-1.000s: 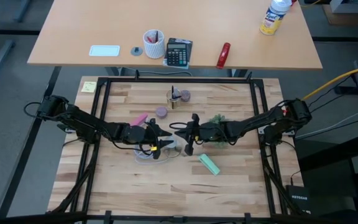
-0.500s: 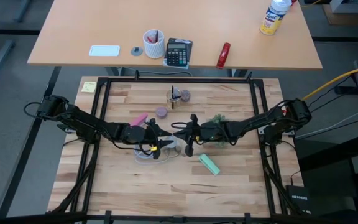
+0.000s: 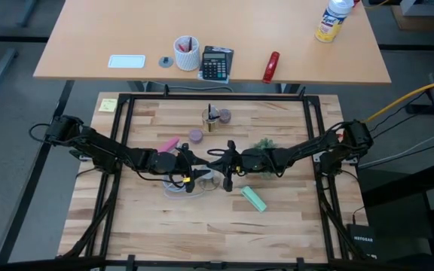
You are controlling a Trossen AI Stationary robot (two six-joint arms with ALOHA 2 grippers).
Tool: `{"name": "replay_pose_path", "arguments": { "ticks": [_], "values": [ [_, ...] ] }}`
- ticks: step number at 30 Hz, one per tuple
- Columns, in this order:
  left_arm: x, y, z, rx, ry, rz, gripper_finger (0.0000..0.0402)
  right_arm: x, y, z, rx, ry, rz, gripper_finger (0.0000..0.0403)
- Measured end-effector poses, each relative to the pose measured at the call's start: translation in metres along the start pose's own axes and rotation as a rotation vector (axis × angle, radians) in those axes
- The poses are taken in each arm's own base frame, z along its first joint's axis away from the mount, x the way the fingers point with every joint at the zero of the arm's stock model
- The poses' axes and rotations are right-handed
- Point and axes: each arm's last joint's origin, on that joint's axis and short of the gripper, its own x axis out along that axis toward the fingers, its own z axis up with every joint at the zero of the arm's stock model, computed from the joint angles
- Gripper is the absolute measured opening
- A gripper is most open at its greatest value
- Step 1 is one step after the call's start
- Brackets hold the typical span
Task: Screw lightbulb
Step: Insert the lightbulb into the lamp
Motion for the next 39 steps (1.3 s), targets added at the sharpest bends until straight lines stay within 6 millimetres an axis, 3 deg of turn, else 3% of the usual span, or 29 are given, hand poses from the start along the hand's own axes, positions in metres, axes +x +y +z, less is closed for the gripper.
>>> {"name": "replay_pose_path", "arguments": {
  "ticks": [39],
  "values": [
    [-0.0005, -0.0006, 0.0022, -0.007, -0.024, -0.009, 0.0158, 0.0001, -0.0014, -0.0066, -0.010, 0.063, -0.015, 0.0014]
  ]
}}
